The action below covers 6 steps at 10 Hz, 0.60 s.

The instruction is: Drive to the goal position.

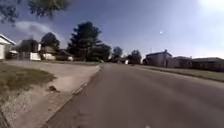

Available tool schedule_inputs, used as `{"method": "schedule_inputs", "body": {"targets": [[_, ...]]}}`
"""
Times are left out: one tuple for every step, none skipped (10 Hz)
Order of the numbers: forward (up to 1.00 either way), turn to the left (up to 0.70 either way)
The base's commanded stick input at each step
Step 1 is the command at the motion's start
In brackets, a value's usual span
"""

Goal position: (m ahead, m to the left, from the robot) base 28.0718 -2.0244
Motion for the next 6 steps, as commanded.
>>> {"method": "schedule_inputs", "body": {"targets": [[1.00, 0.00], [1.00, 0.00], [1.00, 0.00], [1.00, 0.00], [1.00, 0.00], [1.00, 0.00]]}}
